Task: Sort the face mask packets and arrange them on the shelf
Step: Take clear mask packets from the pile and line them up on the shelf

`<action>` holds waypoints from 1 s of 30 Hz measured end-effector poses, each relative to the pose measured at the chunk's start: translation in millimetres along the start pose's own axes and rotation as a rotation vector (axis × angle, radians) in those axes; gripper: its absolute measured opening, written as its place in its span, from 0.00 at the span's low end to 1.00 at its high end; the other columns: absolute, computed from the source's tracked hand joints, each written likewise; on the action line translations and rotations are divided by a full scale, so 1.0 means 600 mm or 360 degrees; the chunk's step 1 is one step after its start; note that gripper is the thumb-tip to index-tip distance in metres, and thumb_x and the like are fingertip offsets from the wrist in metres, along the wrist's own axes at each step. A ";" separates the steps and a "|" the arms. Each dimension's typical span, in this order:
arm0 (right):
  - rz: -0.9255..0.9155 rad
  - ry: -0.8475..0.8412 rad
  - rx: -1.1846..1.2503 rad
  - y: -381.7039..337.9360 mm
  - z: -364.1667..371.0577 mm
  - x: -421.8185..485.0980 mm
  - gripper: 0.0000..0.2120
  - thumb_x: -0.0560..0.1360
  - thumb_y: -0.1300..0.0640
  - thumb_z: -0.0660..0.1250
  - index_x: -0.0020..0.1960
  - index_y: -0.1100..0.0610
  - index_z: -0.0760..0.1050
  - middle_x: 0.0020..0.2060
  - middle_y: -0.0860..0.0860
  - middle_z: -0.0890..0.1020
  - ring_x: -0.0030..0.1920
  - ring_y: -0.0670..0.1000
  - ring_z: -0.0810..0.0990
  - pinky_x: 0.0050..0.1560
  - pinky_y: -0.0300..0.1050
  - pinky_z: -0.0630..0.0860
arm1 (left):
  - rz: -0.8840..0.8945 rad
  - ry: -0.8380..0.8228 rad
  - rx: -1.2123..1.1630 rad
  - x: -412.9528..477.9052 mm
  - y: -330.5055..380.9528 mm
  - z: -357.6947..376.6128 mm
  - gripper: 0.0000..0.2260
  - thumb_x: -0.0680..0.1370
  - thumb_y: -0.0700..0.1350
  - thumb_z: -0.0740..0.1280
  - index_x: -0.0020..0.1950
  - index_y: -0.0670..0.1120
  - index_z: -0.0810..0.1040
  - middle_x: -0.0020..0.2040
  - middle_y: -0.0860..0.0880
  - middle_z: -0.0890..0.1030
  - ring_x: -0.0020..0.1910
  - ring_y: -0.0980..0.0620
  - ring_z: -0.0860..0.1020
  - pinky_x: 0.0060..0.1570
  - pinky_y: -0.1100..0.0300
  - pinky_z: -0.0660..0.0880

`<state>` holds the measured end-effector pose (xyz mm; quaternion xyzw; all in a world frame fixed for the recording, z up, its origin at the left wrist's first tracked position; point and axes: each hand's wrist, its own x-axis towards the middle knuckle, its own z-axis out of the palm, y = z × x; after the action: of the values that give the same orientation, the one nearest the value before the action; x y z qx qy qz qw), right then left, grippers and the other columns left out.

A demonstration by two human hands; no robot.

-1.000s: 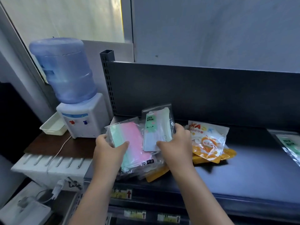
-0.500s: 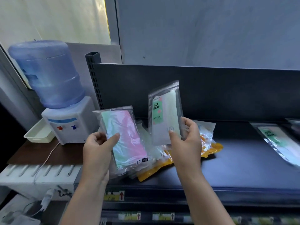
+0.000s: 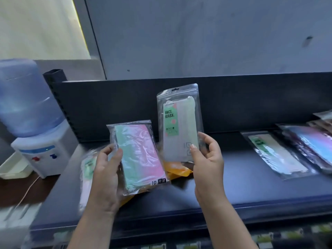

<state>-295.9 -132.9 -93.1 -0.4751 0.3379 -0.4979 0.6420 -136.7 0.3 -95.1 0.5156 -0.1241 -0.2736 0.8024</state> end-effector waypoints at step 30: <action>0.0157 0.0187 -0.0060 -0.229 -0.630 0.265 0.18 0.80 0.67 0.61 0.60 0.49 0.80 0.39 0.49 0.85 0.38 0.53 0.81 0.30 0.43 0.80 | -0.0256 -0.0363 -0.0118 -0.190 -0.321 0.553 0.16 0.84 0.42 0.60 0.71 0.45 0.78 0.68 0.38 0.81 0.62 0.38 0.80 0.49 0.46 0.84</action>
<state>-638.5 -396.3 -78.0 -0.4399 0.4073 -0.4862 0.6358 -449.6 -248.4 -113.2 0.4595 -0.1626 -0.3984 0.7770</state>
